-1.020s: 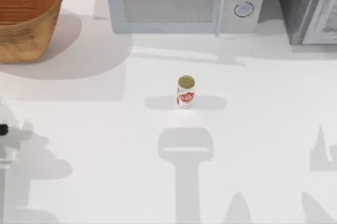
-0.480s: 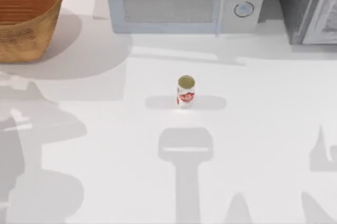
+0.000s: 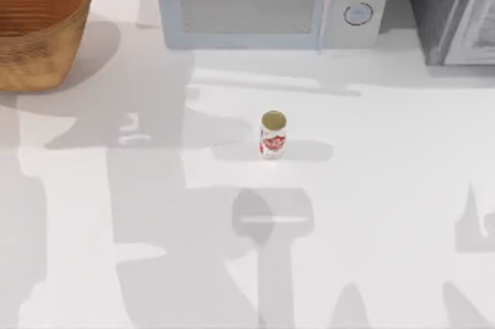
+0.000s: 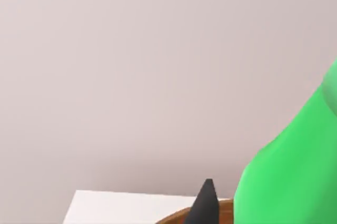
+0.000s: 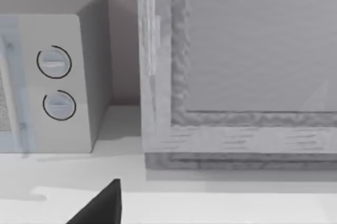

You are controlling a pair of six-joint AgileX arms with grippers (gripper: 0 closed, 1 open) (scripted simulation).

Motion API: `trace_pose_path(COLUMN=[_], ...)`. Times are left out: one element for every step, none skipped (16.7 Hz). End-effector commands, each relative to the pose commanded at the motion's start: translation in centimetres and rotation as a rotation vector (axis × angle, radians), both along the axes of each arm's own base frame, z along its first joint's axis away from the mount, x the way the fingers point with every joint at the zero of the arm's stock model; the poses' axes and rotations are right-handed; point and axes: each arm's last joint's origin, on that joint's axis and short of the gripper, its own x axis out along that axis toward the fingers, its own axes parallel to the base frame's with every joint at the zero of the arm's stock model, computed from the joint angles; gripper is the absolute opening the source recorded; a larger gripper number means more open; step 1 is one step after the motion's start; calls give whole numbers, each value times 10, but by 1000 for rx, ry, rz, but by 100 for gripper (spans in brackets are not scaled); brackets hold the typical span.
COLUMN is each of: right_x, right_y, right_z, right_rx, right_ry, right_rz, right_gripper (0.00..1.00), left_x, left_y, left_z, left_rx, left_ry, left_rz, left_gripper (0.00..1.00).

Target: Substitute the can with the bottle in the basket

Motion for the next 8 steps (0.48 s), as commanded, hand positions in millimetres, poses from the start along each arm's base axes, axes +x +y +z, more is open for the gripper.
trace_pose_path(right_x=[0,0,0,0,0,0,0,0], right_y=[0,0,0,0,0,0,0,0], right_z=[0,0,0,0,0,0,0,0], right_rx=[0,0,0,0,0,0,0,0], right_ry=[0,0,0,0,0,0,0,0], right_rz=[0,0,0,0,0,0,0,0], right_gripper=[100,100,100,100,100,100,100,100], left_x=[5,8,11,13,14,15,15,15], left_y=[-9,-17,-23,-29,-32,-33,-33,-33], left_z=[10,20,28,35,39,42,42,42], left_rx=[-7,-12,-16,-19,-20,-21,-21,-21], left_ry=[13,23,28,30,31,31,31,31], left_rz=[-26,-48,-68,-82,-92,-96,-96,-96], left_gripper=[0,0,0,0,0,0,0,0])
